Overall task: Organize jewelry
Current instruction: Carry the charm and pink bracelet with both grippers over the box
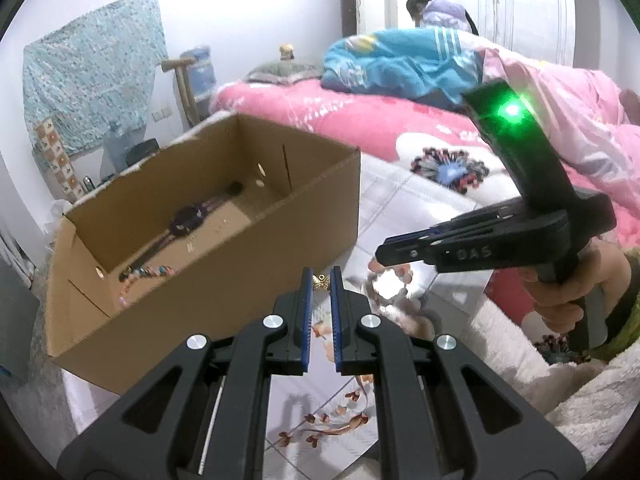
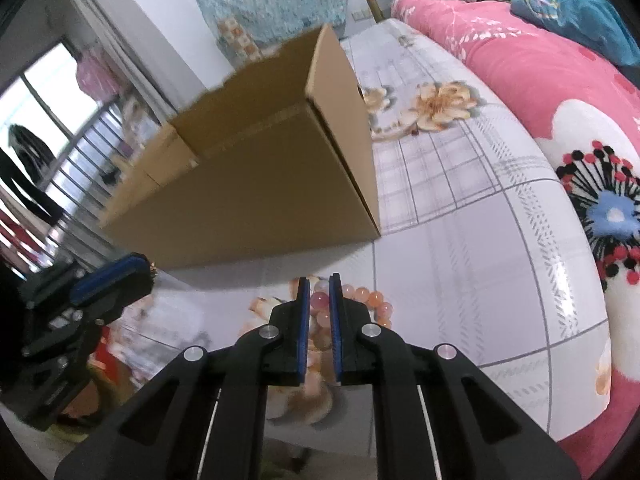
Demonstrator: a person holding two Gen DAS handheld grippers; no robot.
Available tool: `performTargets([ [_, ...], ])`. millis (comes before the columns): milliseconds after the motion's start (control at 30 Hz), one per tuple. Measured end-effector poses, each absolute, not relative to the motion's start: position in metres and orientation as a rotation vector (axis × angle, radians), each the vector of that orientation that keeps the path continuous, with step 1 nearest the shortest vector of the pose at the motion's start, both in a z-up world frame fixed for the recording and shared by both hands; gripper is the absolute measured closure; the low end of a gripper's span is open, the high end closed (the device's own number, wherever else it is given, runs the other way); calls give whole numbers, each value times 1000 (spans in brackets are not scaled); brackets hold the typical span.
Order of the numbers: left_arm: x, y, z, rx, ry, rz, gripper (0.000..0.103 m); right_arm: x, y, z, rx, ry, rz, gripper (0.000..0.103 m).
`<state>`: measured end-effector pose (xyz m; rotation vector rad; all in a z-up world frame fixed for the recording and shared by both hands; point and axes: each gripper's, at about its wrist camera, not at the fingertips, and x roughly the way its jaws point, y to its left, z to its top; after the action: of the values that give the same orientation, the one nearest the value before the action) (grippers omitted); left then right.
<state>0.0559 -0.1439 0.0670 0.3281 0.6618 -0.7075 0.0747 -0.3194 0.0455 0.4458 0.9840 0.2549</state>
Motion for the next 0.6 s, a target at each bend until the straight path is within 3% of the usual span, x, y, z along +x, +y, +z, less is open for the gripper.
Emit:
performTargets([
  [267, 52, -131, 101, 315, 571, -660, 95, 58, -347, 84, 590, 841, 316, 93],
  [600, 85, -107, 142, 307, 522, -595, 95, 85, -355, 159, 552, 651, 449, 93],
])
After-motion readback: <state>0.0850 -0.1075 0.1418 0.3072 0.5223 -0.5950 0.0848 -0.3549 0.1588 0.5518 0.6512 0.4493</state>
